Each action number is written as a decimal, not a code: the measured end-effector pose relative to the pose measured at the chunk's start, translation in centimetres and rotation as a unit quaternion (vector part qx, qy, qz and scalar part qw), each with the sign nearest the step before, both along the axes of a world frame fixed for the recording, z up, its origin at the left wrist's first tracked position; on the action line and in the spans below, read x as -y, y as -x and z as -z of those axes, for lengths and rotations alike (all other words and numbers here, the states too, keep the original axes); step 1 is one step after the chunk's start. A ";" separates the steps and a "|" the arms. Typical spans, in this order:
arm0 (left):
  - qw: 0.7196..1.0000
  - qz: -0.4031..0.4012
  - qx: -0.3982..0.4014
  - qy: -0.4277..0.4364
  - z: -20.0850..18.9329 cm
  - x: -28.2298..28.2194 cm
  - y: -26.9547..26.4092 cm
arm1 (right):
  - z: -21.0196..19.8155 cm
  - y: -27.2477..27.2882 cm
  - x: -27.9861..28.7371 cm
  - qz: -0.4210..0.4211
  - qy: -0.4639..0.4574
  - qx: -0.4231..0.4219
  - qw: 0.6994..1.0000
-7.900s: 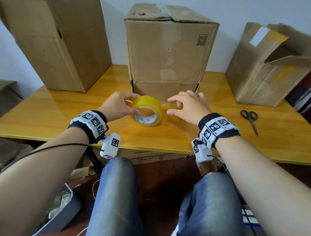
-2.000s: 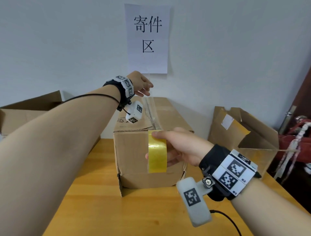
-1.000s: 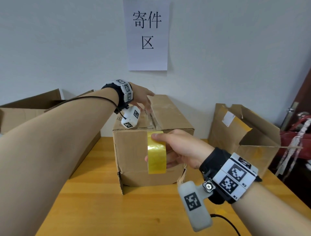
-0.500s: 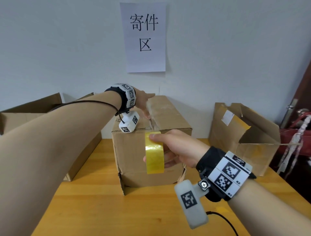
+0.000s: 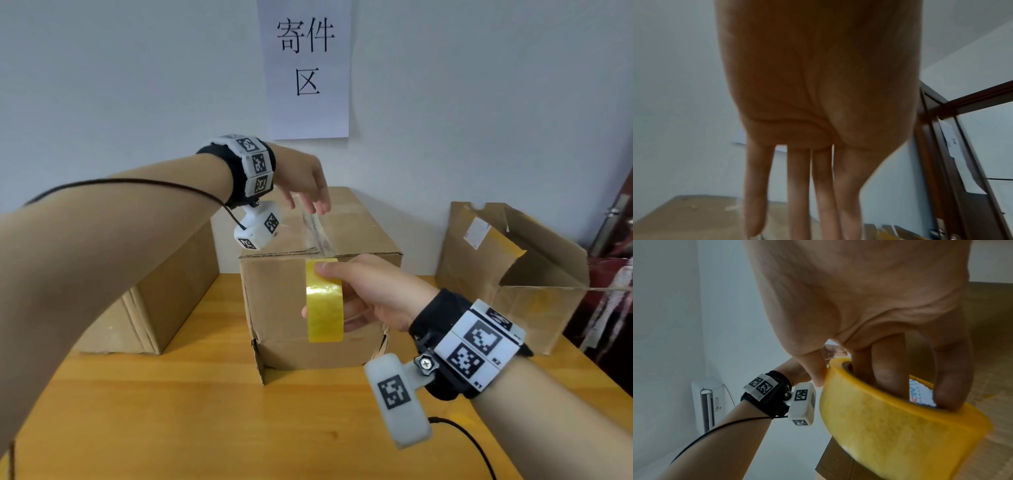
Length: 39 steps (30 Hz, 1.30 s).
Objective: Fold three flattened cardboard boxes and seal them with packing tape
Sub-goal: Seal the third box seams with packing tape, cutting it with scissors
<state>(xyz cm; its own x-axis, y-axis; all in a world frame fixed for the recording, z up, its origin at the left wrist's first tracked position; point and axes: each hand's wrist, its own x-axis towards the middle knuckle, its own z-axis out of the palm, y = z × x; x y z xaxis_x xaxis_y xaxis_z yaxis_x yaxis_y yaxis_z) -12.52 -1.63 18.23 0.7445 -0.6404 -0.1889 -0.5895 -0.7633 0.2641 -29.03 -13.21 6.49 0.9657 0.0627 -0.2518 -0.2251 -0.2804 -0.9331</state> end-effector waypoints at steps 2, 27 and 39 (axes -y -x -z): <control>0.998 -0.019 -0.035 -0.044 0.8 0.1 0.1 | 0.0 0.1 -0.1 0.001 0.001 0.001 1.000; 0.981 -0.114 -0.116 -0.110 3.1 0.3 -2.8 | 1.2 -0.3 0.2 -0.015 -0.003 0.037 0.999; 0.993 0.021 0.018 -0.114 2.8 -0.6 3.1 | 0.7 0.7 -0.7 0.003 -0.001 0.031 1.000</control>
<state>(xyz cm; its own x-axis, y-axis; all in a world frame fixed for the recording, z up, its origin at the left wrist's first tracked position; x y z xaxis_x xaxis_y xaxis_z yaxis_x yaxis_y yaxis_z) -15.67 -1.03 15.46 0.7276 -0.6143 -0.3053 -0.6276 -0.7758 0.0652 -29.71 -12.48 5.76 0.9799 0.0576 -0.1908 -0.1678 -0.2779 -0.9458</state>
